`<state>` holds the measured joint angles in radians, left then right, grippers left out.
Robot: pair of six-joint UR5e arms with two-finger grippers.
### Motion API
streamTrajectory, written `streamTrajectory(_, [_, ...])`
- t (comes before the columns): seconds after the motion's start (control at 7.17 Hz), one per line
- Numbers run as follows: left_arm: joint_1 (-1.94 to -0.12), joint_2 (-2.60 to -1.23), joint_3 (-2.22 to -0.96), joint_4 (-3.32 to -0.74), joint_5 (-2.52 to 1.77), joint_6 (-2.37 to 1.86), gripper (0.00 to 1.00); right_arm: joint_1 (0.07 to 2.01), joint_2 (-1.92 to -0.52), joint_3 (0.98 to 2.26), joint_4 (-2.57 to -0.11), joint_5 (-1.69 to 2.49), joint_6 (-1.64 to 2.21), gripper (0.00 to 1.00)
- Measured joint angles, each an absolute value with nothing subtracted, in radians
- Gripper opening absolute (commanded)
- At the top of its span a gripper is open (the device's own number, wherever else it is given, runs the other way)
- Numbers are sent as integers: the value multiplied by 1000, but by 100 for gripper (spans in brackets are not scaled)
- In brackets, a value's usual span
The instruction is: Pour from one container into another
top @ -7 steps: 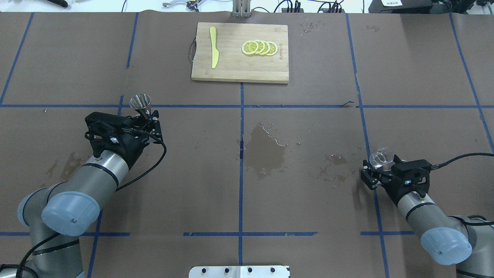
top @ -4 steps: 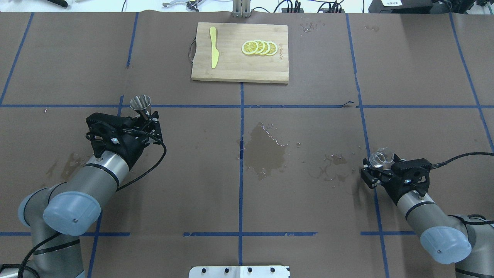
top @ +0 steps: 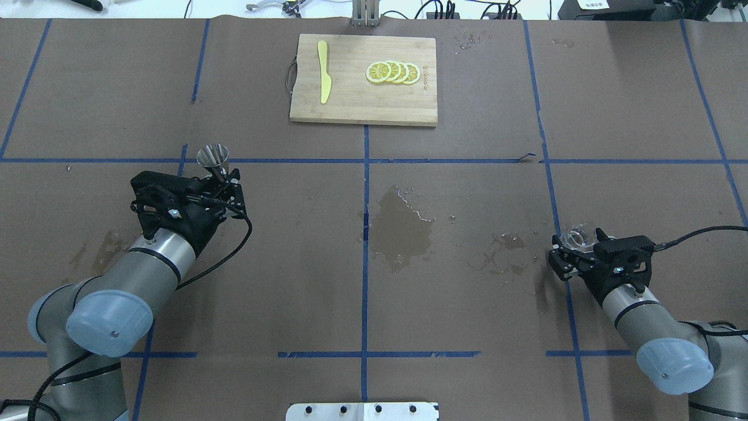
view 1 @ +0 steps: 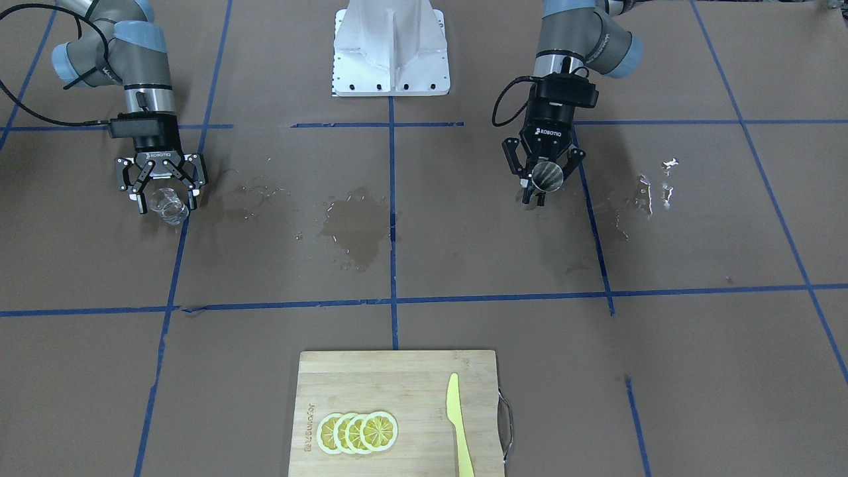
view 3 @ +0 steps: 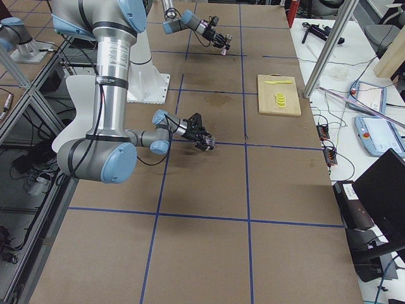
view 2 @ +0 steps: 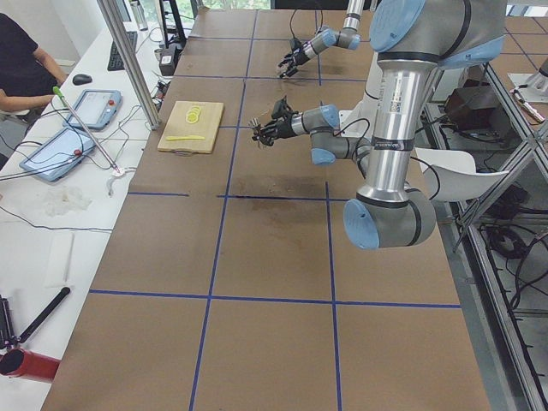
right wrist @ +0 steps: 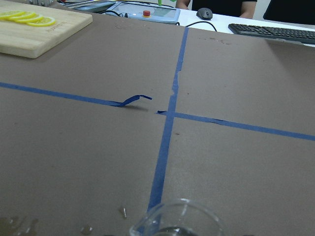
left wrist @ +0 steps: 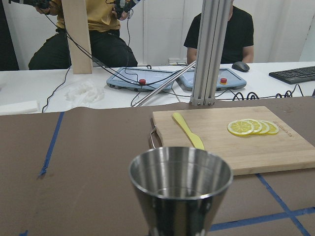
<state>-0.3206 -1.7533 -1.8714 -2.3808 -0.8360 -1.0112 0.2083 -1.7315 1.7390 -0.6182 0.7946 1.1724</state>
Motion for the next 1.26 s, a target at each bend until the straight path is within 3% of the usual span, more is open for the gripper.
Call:
streamTrajectory(0.42, [-322,-1755,-1870,-2381,-836,-1002,0,209,-1724,1736,-618,795,1172,35])
streamTrajectory(0.56, [-322,-1756,-1870,-2381,-836,-1002,0,209,-1724,1734,-618,796,1171,25])
streamTrajectory(0.7, [-322,-1757,-1870,-2381,-836,-1002,0,210,-1724,1733,-618,797,1165,9])
streamTrajectory(0.84, [-322,-1759,-1870,-2381,-836,-1002,0,213,-1724,1733,-618,798,1156,0])
streamTrajectory(1.26, [-322,-1774,-1870,-2381,-836,-1002,0,263,-1723,1751,-568,860,1096,0])
